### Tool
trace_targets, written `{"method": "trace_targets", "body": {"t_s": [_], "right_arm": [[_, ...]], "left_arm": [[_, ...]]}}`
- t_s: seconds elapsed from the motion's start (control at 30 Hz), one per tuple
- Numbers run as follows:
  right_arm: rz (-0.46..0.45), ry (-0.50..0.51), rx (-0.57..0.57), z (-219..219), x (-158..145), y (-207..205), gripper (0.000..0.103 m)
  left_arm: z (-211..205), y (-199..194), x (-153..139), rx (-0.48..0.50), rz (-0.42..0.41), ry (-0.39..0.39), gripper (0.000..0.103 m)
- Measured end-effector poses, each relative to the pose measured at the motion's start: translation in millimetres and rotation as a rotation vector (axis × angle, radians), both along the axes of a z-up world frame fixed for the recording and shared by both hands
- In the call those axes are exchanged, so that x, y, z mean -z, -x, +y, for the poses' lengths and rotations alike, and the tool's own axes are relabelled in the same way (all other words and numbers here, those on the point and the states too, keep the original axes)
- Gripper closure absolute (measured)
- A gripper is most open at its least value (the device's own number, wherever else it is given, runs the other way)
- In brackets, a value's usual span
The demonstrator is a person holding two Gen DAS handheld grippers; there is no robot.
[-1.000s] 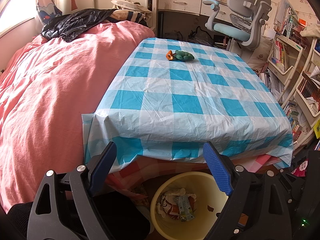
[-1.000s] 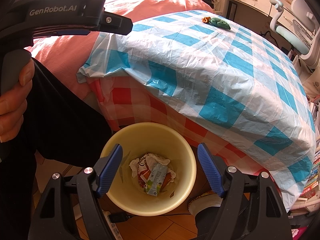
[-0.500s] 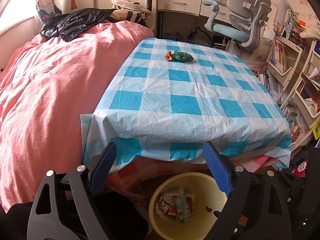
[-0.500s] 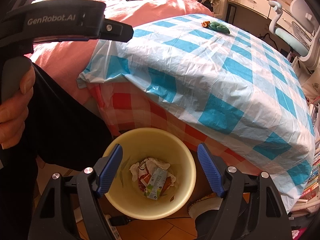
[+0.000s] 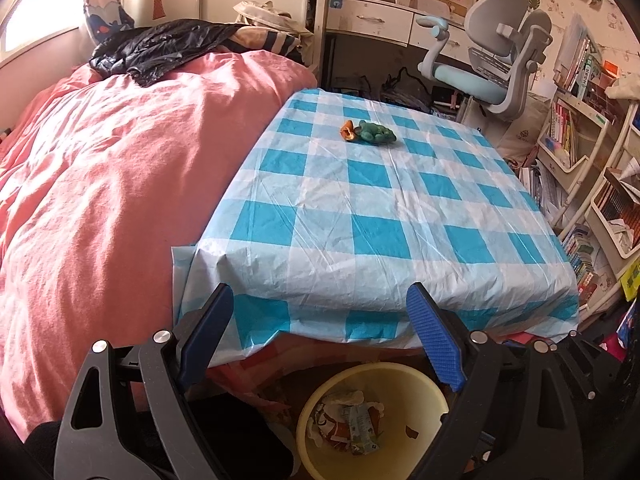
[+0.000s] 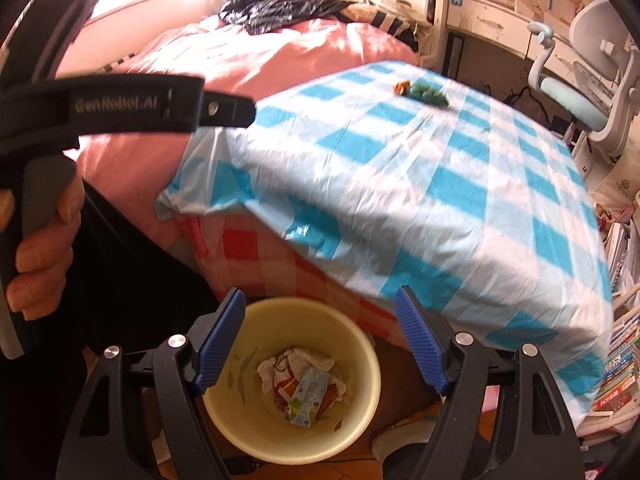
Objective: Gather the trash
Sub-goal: 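Move both tools up over the table toward the green toy and orange piece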
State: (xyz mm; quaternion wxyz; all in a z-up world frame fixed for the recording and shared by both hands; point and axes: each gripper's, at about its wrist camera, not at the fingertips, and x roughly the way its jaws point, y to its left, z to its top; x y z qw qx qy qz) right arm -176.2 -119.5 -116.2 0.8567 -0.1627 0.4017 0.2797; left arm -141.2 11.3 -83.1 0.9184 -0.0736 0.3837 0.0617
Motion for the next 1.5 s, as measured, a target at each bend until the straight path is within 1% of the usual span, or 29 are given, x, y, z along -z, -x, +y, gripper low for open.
{"method": "trace_targets", "body": {"t_s": [0.13, 0.23, 0.47, 0.7, 0.8, 1.0, 1.13, 1.37, 1.5], "right_arm": [[-0.027, -0.028, 0.013, -2.3, -14.3, -10.9, 0.027], [-0.039, -0.04, 0.012, -1.8, -22.1, -21.8, 0.027], [-0.08, -0.033, -0.011, 2.9, -39.8, -46.2, 0.027], [-0.117, -0.044, -0.009, 4.5, -54.9, -70.0, 0.027], [-0.127, -0.064, 0.001, 4.0, -59.7, -81.4, 0.027], [-0.135, -0.055, 0.011, 5.6, -59.2, -105.3, 0.024], [-0.133, -0.05, 0.021, 9.3, -56.6, -127.6, 0.024], [-0.138, -0.049, 0.036, 15.4, -52.6, -169.5, 0.024], [-0.135, -0.062, 0.051, 13.4, -49.8, -194.0, 0.024]], "left_arm": [[5.0, -3.5, -2.9, -0.017, -0.006, 0.004, 0.018], [4.9, -5.1, -6.1, -0.011, -0.013, -0.007, 0.018], [11.1, -14.2, -18.1, -0.01, -0.036, -0.016, 0.017], [24.6, -33.2, -23.2, -0.017, -0.018, 0.03, 0.016], [28.0, -47.0, -26.5, -0.011, -0.012, 0.018, 0.016], [36.4, -82.1, -31.4, -0.011, 0.003, 0.008, 0.016], [43.6, -107.3, -29.1, -0.031, 0.025, 0.026, 0.016], [49.4, -143.5, -24.0, -0.062, 0.045, 0.025, 0.016], [46.2, -160.9, -25.4, -0.057, 0.038, 0.004, 0.016]]}}
